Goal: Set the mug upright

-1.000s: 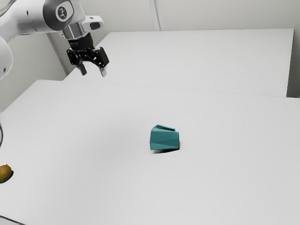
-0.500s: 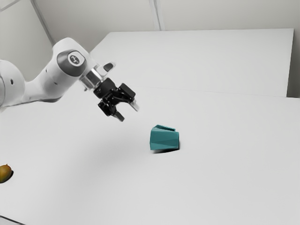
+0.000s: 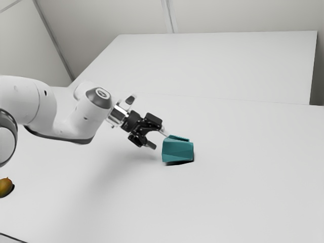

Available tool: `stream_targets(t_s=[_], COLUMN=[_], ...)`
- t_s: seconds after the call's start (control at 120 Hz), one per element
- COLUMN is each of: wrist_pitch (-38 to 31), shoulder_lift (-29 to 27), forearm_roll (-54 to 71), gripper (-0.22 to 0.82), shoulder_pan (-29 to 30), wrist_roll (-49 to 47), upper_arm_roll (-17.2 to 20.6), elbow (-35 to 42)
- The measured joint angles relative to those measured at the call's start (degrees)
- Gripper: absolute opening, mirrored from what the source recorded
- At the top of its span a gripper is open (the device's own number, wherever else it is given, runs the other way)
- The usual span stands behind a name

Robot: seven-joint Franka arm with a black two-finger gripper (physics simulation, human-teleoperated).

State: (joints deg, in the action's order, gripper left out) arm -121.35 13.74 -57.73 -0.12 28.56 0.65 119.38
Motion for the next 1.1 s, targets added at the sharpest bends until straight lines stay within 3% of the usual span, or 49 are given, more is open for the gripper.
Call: stream_targets(t_s=[0.383,0.558,0.675,0.85,1.1], wrist_pitch=[2.8,4.1,4.6,5.0,5.2], shoulder_lift=[3.9,4.1,3.8,3.2,0.0], forearm_roll=[-12.6,-14.3,-14.5,-14.4,-13.9], gripper=[0.60,0.17,-0.01,-0.12,-0.16], shoulder_pan=[0.0,0.0,0.0,0.0,0.0], wrist_roll=[9.3,12.4,13.9,15.8,17.5], upper_arm_roll=[1.4,1.3,1.4,1.4,1.3], elbow=[-0.1,-0.4,-1.1,-1.4,-1.2])
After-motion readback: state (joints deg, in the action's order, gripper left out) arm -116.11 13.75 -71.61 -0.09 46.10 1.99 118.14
